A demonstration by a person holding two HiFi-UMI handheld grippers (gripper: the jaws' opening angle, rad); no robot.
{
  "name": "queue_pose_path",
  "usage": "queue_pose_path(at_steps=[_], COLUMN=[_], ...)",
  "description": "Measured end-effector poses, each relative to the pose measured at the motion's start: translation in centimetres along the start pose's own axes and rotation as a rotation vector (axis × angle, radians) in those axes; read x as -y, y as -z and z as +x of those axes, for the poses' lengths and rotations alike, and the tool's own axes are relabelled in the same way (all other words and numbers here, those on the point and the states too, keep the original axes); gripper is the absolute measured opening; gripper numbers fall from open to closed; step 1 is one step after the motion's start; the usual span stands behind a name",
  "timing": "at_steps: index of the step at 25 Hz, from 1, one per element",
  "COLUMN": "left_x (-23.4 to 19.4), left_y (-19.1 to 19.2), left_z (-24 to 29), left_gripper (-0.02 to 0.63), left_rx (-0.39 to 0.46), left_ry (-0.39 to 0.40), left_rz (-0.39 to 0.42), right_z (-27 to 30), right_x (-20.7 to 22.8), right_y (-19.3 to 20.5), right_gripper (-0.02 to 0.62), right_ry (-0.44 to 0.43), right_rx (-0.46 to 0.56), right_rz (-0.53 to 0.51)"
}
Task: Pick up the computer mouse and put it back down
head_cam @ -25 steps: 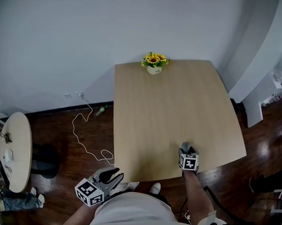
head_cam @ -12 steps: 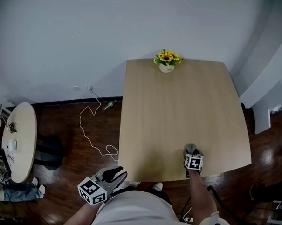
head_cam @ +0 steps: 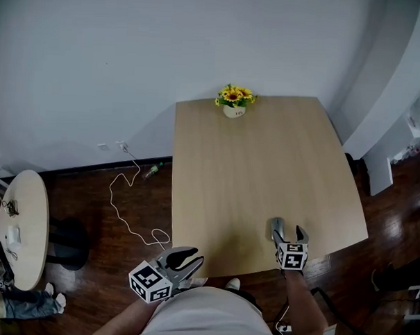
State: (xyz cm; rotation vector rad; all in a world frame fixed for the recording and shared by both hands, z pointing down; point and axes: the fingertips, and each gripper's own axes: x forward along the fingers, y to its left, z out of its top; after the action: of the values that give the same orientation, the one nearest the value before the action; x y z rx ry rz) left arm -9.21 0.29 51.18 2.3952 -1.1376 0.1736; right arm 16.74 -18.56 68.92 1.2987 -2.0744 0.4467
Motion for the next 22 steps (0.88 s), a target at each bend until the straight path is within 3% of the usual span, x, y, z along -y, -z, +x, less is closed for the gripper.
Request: queue_pose_path(at_steps=[4,9,16,22], left_x=[0.6,1.8,2.8,3.2], left_y=[-0.2,-0.5,-0.6,-0.6], left_z=[1.6,3.1,3.9,4.8], left_gripper=[0.092,0.092,0.092,0.092], left_rx=[-0.007,-0.025,-0.041,-0.074], left_ry=[0.077,0.175,0.268,0.328], left_rz=[0.026,0.052,0.077,0.091], right_z=[-5.6,-12.5,-21.1,-23.7], right_x=[-2.2,-5.3,-7.5,-8.5], right_y=[-1.4,-3.0,-4.7,-3.9], right_gripper=[0.397,0.445,0.448,0.446], right_ry=[-0.027,-0.085,-0.077,-0.046], right_rx=[0.037,0.091,0.173,0.178], right_rz=[-0.052,-0.011,0.039,0.087])
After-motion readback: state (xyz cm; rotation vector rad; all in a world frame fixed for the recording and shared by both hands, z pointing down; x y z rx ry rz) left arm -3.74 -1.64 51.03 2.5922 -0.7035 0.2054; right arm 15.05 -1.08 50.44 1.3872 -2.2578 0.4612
